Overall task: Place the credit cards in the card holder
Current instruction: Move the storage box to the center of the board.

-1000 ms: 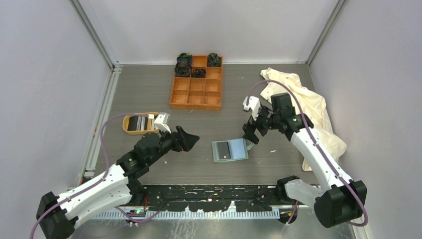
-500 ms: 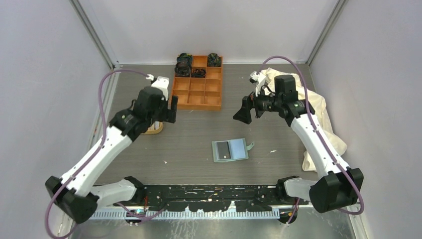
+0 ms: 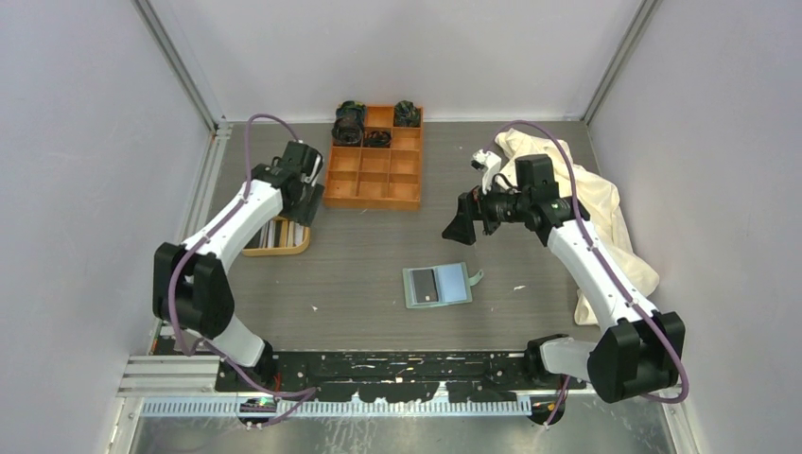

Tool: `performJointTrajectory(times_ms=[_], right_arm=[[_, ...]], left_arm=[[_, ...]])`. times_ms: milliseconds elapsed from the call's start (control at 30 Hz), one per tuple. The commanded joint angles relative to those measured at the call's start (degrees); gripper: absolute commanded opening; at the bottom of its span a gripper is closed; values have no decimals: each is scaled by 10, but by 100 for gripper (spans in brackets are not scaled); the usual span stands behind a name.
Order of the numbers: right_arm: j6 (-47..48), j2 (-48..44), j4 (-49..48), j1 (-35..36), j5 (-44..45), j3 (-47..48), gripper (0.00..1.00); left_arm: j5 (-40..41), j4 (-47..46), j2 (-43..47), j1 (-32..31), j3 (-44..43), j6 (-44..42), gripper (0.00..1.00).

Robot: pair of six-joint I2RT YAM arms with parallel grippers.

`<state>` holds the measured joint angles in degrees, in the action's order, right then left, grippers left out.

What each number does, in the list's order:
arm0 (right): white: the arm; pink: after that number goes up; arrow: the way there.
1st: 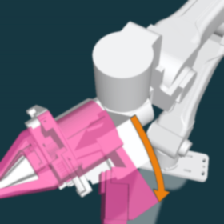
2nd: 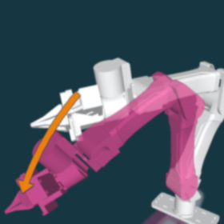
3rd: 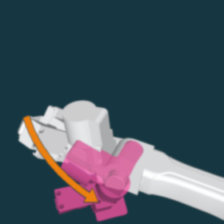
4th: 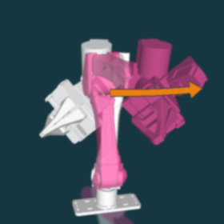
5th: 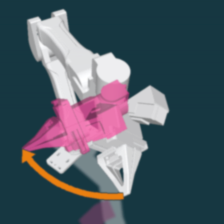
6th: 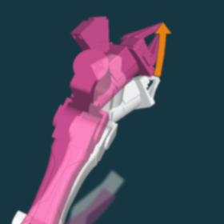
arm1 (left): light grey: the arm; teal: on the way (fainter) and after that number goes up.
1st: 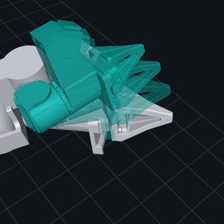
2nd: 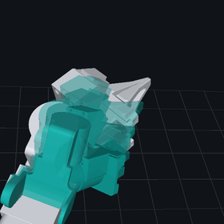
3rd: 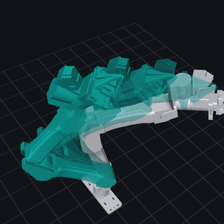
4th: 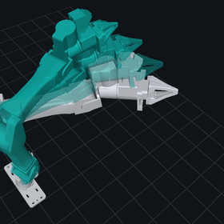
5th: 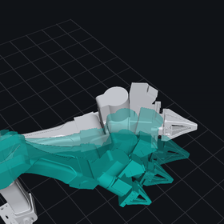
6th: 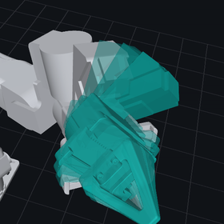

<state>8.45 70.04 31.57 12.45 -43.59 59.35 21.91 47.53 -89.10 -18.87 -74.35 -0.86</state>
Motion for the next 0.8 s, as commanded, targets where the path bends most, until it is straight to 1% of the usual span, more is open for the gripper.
performJointTrajectory(times_ms=[0, 67, 100, 167, 267, 333, 433, 567, 667, 767], right_arm=[[5, 11, -4, 13, -5, 21, 99], [9, 18, 0, 21, -3, 22, 99], [11, 20, 2, 23, -4, 22, 99], [13, 23, 5, 26, -4, 22, 100], [15, 24, 7, 30, -5, 23, 99], [15, 23, 6, 32, -6, 21, 100], [14, 22, 3, 33, -7, 17, 100], [14, 21, 2, 33, -8, 15, 100], [13, 21, 0, 33, -8, 14, 100], [13, 23, -1, 32, -9, 13, 99]], left_arm=[[-27, -18, -15, 17, -17, -2, 70], [-44, -42, -3, 22, -2, 2, 65], [-45, -48, -3, 25, 3, 2, 60], [-44, -43, -19, 37, 2, 0, 38], [-75, -16, -61, 47, -17, 5, 22], [-102, -5, -90, 47, -28, 18, 19], [-118, 22, -132, 47, -50, 31, 15], [-158, 30, -150, 47, -57, 43, 14], [-210, 29, -154, 46, -54, 52, 13], [-284, 26, -160, 41, -51, 67, 13]])
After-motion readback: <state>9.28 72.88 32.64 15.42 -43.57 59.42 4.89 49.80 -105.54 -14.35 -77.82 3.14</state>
